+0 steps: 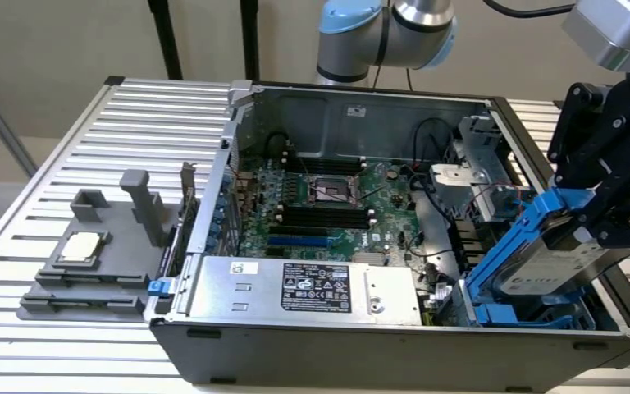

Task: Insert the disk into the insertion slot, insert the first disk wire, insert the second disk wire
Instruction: 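Insert the disk into the insertion slot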

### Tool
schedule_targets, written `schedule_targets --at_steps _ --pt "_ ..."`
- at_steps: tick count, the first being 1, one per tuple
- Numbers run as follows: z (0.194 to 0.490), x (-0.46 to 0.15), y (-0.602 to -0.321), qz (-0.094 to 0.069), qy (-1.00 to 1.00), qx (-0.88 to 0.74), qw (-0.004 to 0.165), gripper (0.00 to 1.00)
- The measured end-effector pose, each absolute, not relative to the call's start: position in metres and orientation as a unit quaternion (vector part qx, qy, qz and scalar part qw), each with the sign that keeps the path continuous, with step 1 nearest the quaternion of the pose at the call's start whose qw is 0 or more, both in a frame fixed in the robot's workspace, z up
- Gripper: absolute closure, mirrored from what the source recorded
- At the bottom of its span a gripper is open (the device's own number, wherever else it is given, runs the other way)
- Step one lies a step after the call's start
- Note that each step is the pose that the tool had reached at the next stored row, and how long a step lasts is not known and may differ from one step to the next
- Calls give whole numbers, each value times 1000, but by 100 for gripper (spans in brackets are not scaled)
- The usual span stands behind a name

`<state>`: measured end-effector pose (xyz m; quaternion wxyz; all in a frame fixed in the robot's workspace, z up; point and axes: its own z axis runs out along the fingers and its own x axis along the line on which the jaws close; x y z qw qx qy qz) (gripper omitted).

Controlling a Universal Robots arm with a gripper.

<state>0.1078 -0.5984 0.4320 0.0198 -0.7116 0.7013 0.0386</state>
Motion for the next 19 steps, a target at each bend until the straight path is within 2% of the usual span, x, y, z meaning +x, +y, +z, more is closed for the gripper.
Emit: schedule_targets --at_steps 19 --pt "429 108 -592 39 701 -712 20 67"
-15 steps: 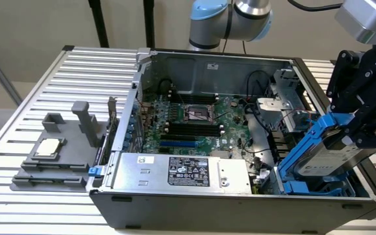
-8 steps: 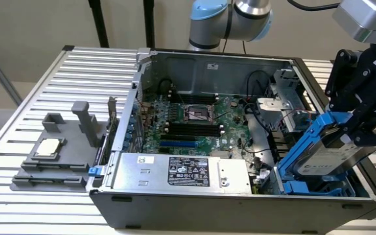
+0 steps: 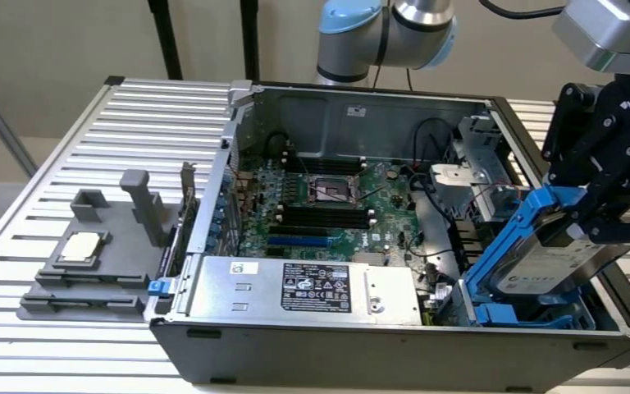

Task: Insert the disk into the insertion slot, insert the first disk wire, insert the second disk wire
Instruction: 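Insert the disk into the insertion slot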

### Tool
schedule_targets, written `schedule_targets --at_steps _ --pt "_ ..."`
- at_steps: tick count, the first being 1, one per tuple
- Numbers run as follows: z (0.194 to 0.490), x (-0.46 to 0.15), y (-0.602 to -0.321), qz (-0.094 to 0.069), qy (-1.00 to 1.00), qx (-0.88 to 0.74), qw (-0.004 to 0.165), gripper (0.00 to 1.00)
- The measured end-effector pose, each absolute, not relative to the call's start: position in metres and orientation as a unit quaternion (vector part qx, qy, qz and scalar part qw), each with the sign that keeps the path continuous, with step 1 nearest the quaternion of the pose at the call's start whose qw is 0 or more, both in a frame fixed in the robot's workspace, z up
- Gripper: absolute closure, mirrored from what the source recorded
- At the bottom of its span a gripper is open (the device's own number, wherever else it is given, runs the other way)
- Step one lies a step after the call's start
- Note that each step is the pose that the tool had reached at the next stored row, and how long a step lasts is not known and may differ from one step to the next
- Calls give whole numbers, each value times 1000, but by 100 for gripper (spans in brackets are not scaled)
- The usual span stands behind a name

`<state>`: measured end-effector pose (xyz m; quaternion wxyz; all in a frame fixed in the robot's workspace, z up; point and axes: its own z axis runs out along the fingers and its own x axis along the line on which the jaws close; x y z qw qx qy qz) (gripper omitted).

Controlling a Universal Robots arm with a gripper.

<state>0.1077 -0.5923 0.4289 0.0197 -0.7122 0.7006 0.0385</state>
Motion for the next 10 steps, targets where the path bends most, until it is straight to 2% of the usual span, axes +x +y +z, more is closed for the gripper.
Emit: schedule_targets --at_steps 10 --pt "426 108 -592 39 700 -713 20 67"
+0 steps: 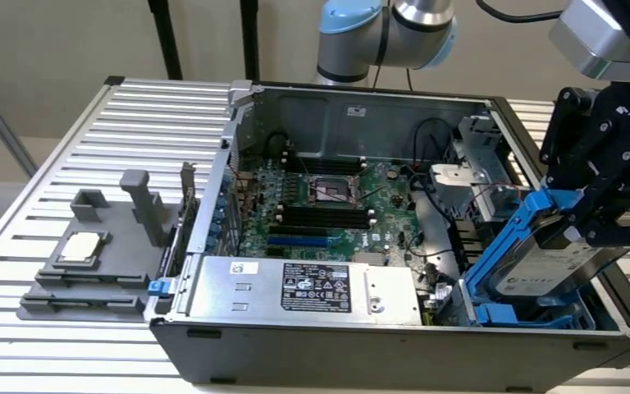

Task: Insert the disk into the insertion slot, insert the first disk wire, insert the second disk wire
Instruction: 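Insert the disk into the insertion slot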

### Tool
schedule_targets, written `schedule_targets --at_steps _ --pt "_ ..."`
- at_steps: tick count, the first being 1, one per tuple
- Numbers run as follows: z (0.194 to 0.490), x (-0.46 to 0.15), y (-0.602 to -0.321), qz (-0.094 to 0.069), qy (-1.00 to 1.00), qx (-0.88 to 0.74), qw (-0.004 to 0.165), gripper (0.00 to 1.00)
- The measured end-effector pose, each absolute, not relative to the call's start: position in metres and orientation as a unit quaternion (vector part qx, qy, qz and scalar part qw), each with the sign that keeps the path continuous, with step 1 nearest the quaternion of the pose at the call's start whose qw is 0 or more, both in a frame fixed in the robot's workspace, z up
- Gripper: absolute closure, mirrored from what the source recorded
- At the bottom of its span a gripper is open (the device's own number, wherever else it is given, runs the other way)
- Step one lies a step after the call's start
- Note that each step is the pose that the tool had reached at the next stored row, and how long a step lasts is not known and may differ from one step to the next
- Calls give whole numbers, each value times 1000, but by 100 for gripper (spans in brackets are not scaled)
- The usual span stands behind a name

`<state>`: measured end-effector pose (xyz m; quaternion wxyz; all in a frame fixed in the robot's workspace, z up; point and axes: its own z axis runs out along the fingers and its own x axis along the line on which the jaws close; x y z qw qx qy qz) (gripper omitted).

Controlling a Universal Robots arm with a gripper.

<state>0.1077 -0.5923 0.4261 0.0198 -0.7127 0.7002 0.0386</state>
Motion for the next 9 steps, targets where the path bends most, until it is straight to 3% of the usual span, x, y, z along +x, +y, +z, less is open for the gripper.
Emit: schedule_targets --at_steps 9 --pt "423 108 -593 39 700 -713 20 67"
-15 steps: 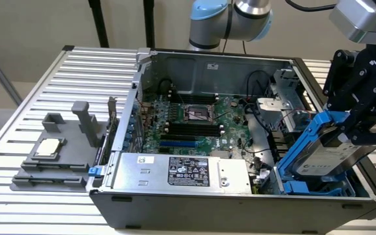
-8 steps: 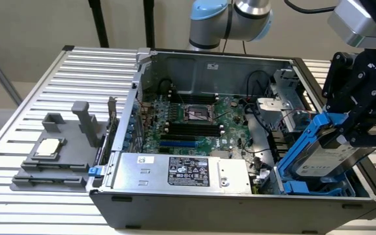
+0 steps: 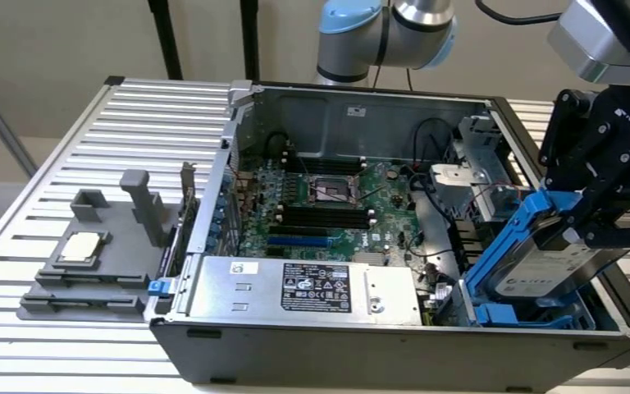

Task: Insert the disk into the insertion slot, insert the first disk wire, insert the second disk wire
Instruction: 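Insert the disk into the insertion slot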

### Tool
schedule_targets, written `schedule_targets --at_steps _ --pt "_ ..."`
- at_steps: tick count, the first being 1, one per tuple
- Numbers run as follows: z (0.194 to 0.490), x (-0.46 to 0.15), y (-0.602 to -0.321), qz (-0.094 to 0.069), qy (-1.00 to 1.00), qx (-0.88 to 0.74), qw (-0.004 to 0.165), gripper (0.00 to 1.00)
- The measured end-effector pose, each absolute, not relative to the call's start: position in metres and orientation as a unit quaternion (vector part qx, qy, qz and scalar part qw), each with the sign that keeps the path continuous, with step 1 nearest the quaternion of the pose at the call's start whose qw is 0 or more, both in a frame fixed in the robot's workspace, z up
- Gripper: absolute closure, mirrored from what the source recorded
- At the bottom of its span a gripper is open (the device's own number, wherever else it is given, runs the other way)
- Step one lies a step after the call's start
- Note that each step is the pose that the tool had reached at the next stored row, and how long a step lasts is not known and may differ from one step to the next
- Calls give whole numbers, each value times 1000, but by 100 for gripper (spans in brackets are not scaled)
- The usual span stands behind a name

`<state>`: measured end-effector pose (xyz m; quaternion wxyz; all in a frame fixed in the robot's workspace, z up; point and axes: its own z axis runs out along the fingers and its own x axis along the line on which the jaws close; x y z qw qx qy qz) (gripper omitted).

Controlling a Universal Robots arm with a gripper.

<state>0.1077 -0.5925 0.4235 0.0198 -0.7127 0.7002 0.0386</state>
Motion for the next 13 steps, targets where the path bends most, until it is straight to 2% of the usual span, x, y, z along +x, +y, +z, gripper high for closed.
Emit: schedule_targets --at_steps 13 --pt "414 108 -594 39 700 -713 20 67"
